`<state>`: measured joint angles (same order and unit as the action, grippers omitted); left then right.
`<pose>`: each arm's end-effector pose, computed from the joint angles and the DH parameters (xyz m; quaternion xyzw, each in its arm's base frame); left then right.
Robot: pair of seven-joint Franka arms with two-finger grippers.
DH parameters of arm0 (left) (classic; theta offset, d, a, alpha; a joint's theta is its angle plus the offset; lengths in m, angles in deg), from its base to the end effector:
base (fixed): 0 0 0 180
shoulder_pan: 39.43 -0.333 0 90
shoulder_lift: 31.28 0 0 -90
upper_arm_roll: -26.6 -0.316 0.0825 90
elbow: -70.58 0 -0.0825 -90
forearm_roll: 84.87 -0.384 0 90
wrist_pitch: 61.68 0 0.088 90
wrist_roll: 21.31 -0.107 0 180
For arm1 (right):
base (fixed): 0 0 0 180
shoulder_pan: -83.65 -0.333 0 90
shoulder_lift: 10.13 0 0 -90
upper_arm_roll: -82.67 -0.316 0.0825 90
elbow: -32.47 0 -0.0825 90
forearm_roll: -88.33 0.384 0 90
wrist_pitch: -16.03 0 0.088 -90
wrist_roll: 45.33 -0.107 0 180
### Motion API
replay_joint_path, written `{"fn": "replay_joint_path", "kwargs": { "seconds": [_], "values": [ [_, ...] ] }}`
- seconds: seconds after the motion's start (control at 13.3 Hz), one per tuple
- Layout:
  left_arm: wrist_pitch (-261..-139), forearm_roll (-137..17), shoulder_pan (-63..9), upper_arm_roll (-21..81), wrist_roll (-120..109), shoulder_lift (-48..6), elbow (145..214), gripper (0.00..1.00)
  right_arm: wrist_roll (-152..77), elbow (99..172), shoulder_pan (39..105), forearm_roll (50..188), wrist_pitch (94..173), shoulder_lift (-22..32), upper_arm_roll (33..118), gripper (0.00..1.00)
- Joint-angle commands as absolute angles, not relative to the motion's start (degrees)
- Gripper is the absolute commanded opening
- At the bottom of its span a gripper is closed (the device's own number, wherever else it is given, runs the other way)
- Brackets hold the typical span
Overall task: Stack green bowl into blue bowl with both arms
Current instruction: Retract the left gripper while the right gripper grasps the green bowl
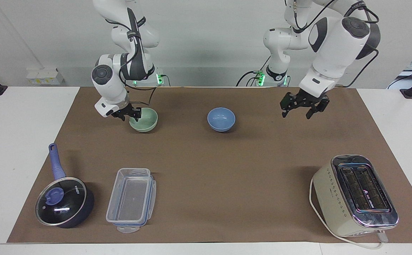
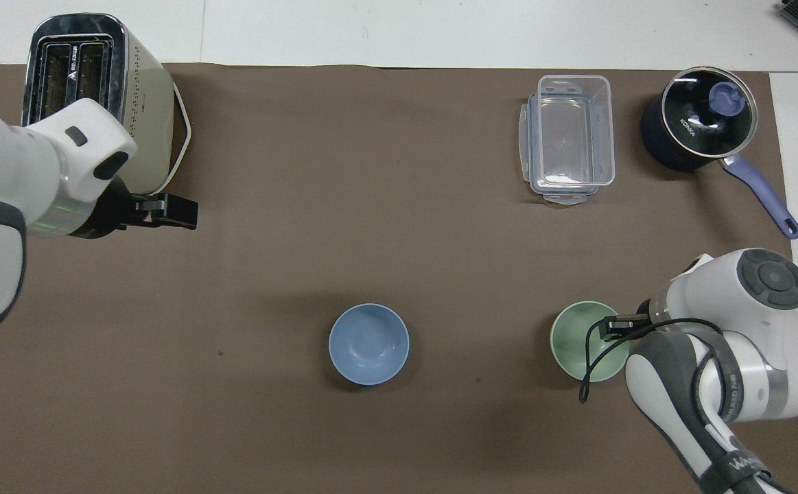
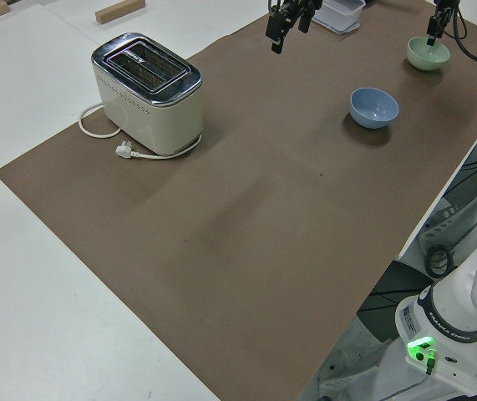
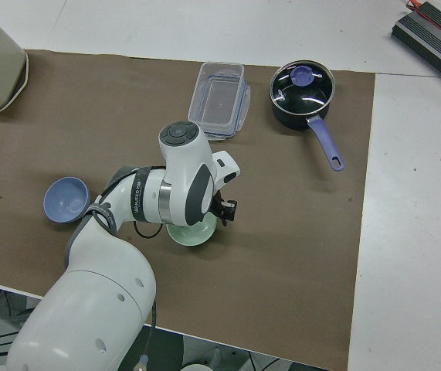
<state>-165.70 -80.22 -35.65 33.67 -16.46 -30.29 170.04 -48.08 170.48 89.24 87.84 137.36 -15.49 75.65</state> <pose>0.5636 -0.1143 0.5581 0.9977 -0.0436 0.0253 0.0446 0.4561 0.0108 0.3333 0.9950 -0.0097 -0.0986 0.0127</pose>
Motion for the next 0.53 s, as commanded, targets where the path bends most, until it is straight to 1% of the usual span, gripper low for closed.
{"fn": "replay_joint_path", "kwargs": {
  "seconds": [0.0,0.08,0.15,0.23,0.3,0.38,0.45],
  "values": [
    [-161.1,-82.23,-40.47,34.34,-21.73,-28.38,165.68,1.0,-45.16,173.18,89.8,89.65,138.9,-17.16,75.46,0.64],
    [-160.13,-83.1,-41.53,34.34,-23.31,-28.65,165.33,1.0,-44.72,173.36,89.8,89.65,138.9,-17.25,75.46,0.64],
    [-160.03,-84.85,-41.72,34.34,-24.98,-29.0,164.89,1.0,-44.63,173.45,89.8,89.65,138.9,-17.25,75.46,0.62],
    [-160.03,-85.22,-41.8,34.34,-25.35,-29.26,164.88,1.0,-44.63,173.8,89.8,89.65,138.82,-17.42,75.46,0.55],
    [-160.03,-86.18,-42.07,34.25,-25.35,-29.79,164.8,1.0,-44.54,173.8,89.71,89.82,138.56,-17.51,75.46,0.44],
    [-160.38,-86.45,-42.07,34.34,-25.44,-29.79,164.8,1.0,-44.19,173.8,89.71,90.0,138.29,-17.51,75.46,0.28],
    [-160.21,-86.45,-41.89,34.34,-25.53,-29.79,164.88,1.0,-43.32,173.8,89.71,90.0,138.12,-17.51,75.37,0.09]
  ]
}}
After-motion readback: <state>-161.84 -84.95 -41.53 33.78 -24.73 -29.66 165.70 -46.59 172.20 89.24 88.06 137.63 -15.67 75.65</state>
